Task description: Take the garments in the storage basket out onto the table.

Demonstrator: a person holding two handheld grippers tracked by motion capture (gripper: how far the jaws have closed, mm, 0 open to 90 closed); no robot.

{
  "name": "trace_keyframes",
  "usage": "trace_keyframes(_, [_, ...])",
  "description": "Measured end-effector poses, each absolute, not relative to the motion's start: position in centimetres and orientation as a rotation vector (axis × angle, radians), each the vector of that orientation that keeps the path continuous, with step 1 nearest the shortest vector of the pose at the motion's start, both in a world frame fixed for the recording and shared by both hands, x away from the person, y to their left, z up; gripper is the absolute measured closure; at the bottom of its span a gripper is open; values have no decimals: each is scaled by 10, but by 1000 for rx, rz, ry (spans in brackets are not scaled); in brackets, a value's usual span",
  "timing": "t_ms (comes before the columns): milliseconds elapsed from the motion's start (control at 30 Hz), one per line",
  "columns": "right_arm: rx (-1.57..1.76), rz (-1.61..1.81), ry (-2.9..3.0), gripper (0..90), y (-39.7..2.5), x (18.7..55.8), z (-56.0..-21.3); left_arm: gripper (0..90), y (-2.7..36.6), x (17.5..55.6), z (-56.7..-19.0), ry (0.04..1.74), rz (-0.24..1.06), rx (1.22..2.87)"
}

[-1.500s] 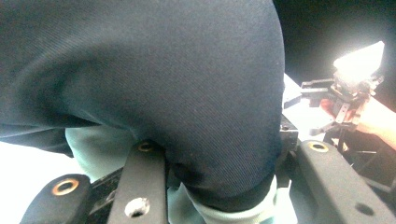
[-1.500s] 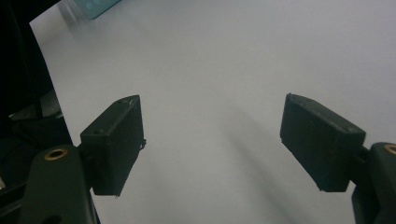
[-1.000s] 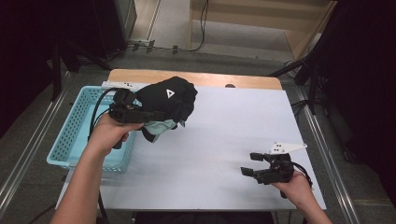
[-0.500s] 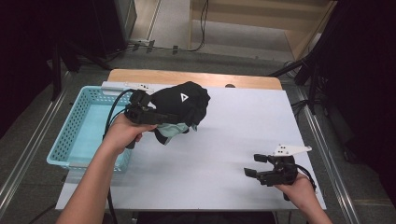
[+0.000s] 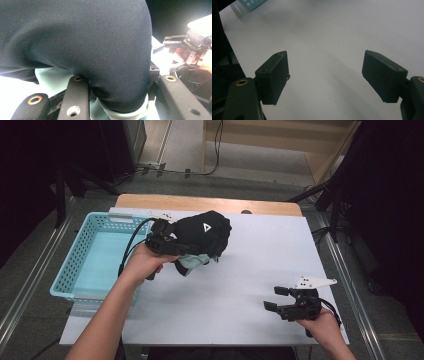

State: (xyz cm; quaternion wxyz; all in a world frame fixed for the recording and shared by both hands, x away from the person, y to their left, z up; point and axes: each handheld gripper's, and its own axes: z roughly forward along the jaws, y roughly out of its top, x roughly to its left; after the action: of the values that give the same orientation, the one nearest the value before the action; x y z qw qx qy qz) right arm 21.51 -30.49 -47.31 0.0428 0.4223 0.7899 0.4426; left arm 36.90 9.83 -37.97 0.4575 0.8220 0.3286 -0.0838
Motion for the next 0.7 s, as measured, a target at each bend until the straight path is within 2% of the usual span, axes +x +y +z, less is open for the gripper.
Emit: trace_keyframes(700, [1298, 1351, 2415, 200, -305, 214, -473, 609, 64, 357, -397, 811, -176, 2028])
